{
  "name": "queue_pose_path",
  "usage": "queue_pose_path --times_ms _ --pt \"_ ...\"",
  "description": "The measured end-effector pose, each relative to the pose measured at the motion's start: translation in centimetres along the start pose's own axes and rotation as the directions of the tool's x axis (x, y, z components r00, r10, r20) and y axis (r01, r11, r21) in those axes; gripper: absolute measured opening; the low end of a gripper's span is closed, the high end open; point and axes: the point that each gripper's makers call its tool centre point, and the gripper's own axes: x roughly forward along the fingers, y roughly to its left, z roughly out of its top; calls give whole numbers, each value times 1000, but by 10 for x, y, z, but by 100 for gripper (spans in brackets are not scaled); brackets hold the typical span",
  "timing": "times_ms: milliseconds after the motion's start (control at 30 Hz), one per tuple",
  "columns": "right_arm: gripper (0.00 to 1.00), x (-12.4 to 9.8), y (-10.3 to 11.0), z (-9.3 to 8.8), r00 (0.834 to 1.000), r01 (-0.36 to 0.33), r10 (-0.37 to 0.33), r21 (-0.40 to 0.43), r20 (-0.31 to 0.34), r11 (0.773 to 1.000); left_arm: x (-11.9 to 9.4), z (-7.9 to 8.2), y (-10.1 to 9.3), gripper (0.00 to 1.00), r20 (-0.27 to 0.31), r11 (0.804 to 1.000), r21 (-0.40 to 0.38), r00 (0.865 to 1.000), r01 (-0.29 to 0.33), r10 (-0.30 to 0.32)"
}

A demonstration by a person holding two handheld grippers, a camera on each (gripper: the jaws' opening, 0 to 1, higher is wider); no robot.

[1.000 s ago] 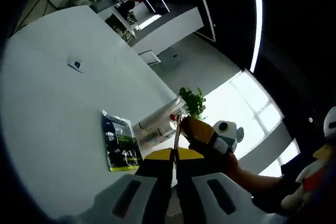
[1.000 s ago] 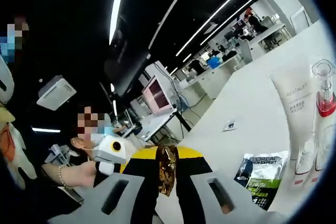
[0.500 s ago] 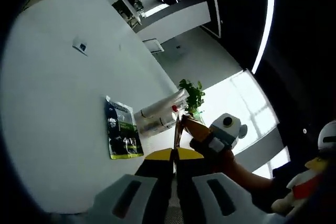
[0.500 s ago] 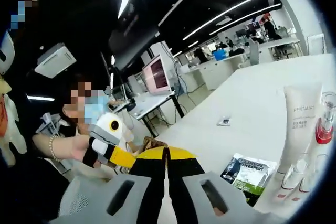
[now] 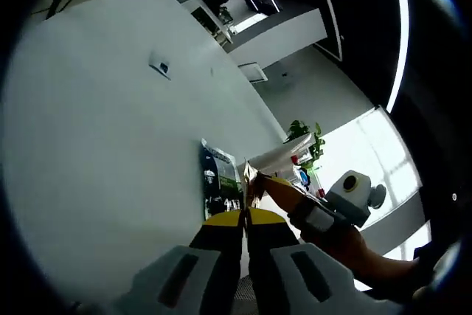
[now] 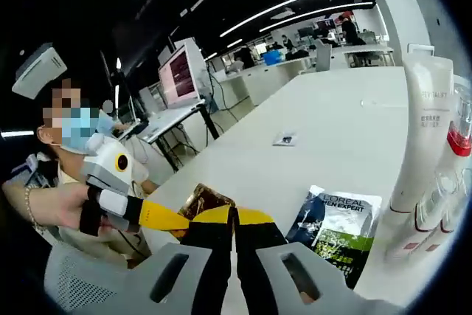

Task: Arrange the skincare products in the storage area until every visible bottle or jar stands upright without overlapping.

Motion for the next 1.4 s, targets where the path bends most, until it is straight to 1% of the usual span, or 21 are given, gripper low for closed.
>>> queue_pose_path --times_ms 33,100,133,167,300,400,433,533,667,700,767,800,900,1000,1100,1133,1233,1267,1300,1333,1400 --pt "1 5 -1 -9 999 3 -4 -27 -31 1000 2 -3 10 0 -9 1000 0 1000 -30 30" --pt "1 9 -8 -23 997 22 -24 -38 -67 999 4 -6 17 0 -15 999 -11 999 -47 47" --pt "1 10 -9 -25 997 22 -25 -44 -74 999 5 -7 20 0 -17 998 -9 998 -57 57" --pt "1 14 -12 -31 994 30 -36 -58 -102 998 7 -10 26 0 -25 997 -2 997 -77 77" --pt "1 28 -17 -45 989 40 -52 -84 -138 996 13 -14 40 0 -36 994 9 993 -108 109" --pt "1 33 -23 -51 986 48 -65 -109 -156 993 16 -16 44 0 -38 991 47 991 -126 127" --pt "1 37 -26 -54 984 50 -68 -113 -164 992 17 -16 45 0 -40 991 43 990 -130 132" --pt "1 40 -27 -58 981 52 -77 -141 -178 989 21 -13 53 0 -39 989 47 989 -143 145" --pt "1 46 -33 -68 975 58 -98 -199 -197 978 28 -11 64 0 -54 982 102 984 -161 168" --pt "1 47 -34 -69 975 58 -99 -208 -196 976 30 -11 67 0 -55 978 124 983 -166 173" --pt "1 46 -33 -67 975 49 -102 -256 -198 965 32 -10 70 0 -57 975 145 982 -168 178" --pt "1 49 -34 -66 975 50 -103 -258 -197 965 33 -9 71 0 -56 972 164 982 -167 178" --pt "1 50 -35 -64 975 47 -103 -269 -198 962 34 -6 77 0 -55 955 239 980 -175 193" --pt "1 51 -36 -67 972 52 -112 -275 -205 960 37 -4 82 0 -68 943 276 975 -184 210" --pt "1 53 -38 -69 971 44 -112 -306 -210 951 37 -4 83 0 -79 929 321 972 -186 222" --pt "1 53 -38 -69 971 43 -111 -303 -210 952 35 -5 82 0 -78 919 348 971 -185 225" --pt "1 54 -40 -69 972 48 -112 -295 -206 954 34 -2 83 0 -77 918 348 970 -190 229" --pt "1 54 -39 -69 973 48 -113 -300 -203 953 34 -2 82 0 -84 910 371 969 -185 231" --pt "1 54 -39 -69 973 48 -113 -303 -202 952 33 -2 82 1 -84 893 412 968 -183 237" --pt "1 54 -38 -69 973 47 -112 -305 -202 951 31 -2 80 1 -83 868 461 965 -183 248" --pt "1 55 -36 -70 974 35 -102 -311 -204 950 30 -2 80 2 -95 841 507 957 -189 273"
